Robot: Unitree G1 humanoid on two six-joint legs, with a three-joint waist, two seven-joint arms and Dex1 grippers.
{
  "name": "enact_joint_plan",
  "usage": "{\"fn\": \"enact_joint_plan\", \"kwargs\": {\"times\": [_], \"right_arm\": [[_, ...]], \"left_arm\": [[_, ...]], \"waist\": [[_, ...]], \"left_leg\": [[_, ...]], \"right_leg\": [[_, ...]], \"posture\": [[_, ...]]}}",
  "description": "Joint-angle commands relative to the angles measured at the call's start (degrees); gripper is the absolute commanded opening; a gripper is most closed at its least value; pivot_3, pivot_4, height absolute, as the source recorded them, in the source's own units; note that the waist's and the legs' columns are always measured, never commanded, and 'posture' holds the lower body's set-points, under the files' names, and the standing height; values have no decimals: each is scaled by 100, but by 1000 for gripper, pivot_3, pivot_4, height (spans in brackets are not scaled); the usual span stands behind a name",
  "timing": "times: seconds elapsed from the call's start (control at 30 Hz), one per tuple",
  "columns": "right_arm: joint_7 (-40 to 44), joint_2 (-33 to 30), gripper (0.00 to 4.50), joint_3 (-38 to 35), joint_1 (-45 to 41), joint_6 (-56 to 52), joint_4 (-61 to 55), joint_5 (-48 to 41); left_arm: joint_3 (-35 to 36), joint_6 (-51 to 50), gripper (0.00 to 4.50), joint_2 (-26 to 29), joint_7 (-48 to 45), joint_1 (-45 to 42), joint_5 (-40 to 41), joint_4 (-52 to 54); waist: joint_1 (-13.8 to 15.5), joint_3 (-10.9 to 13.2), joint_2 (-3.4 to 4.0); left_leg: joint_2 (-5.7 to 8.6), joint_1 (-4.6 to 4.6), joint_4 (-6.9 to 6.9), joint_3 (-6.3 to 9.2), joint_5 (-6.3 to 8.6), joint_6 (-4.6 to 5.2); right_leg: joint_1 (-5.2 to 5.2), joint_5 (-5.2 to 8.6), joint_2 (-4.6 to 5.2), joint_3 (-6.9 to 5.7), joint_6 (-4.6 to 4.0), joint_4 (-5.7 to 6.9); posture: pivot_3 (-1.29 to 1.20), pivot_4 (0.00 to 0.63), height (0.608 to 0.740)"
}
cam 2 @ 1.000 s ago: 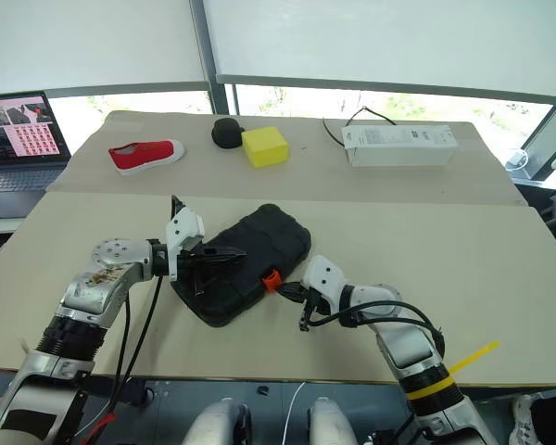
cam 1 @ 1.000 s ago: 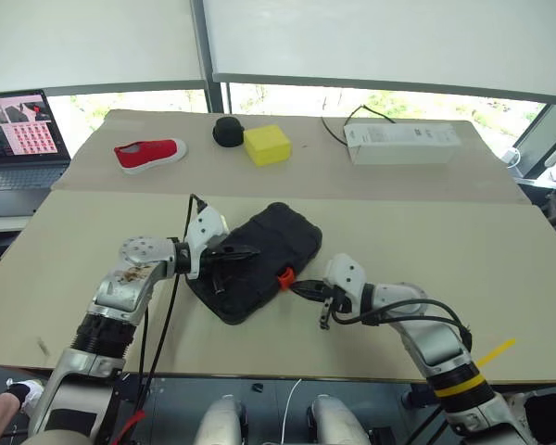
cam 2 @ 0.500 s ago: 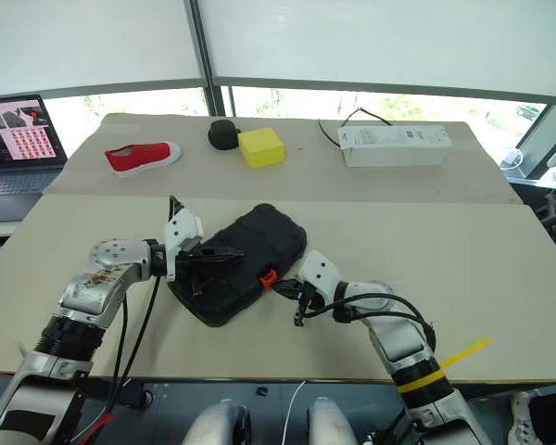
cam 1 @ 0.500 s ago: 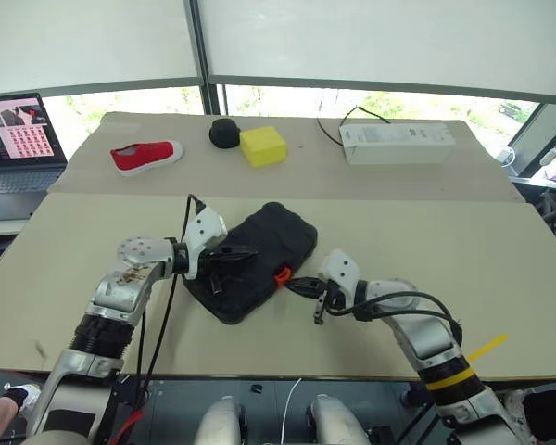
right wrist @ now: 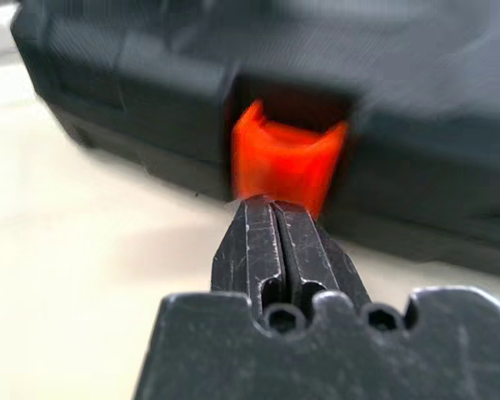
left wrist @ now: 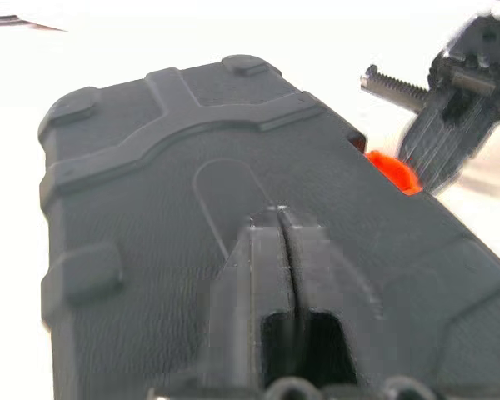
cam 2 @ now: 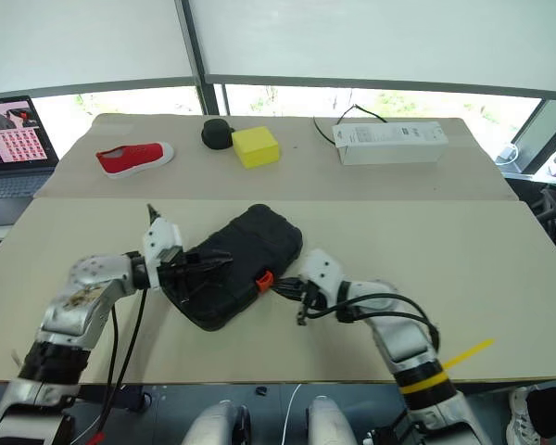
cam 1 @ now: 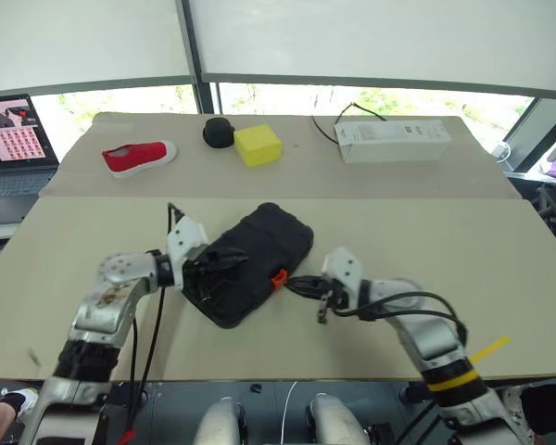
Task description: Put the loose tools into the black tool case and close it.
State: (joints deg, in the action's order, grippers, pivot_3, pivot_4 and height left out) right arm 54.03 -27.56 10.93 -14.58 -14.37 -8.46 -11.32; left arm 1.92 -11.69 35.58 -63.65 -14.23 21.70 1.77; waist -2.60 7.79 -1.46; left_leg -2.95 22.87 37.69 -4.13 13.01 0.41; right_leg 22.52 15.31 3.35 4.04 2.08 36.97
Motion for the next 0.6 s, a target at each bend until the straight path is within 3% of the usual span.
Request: {"fn": "enact_joint_plan", "kwargs": {"times": [0.03,0.1,0.23,0.3,0.4,0.6], "right_arm": [[408,-629,1783,-736,541,609,-268,-315],[472,-837,2475,-1063,706,873,-160,-421],[934,-1174,3796,-1555,884,1918,356,-546],[998,-1343,4410,-1754,1026,2102,527,-536],[1011,-1518,4410,-1929,1183,2363,821,-437],[763,-1437,4410,-1911,986,2735,1232,-292]], "left_arm": [[955,184,2166,416,-95,898,350,400],[1390,-12,2877,635,-59,1372,552,618],[2013,571,4309,897,260,2390,10,662],[2410,766,4500,823,396,2872,-45,510],[2766,1209,4500,623,768,3378,-294,408],[2741,1491,4500,459,1095,3416,-402,288]], "waist": [[0,2,0],[4,12,-12],[23,22,-21],[61,39,-46],[119,48,-65],[204,52,-70]], "left_leg": [[0,1,-1,0,9,1],[-1,10,-4,0,16,2],[1,31,1,0,15,2],[2,32,2,-2,15,2],[-4,40,2,-1,15,1],[-4,49,5,-12,15,1]], "right_leg": [[0,6,1,-1,-1,-4],[10,12,3,0,-1,-10],[33,12,9,-1,-1,-8],[32,13,11,-3,0,-11],[40,13,16,-8,-1,-13],[52,11,24,-7,-2,-16]], "posture": [[0,150,740],[0,150,740],[0,150,740],[0,150,740],[0,150,740],[0,150,740]]}}
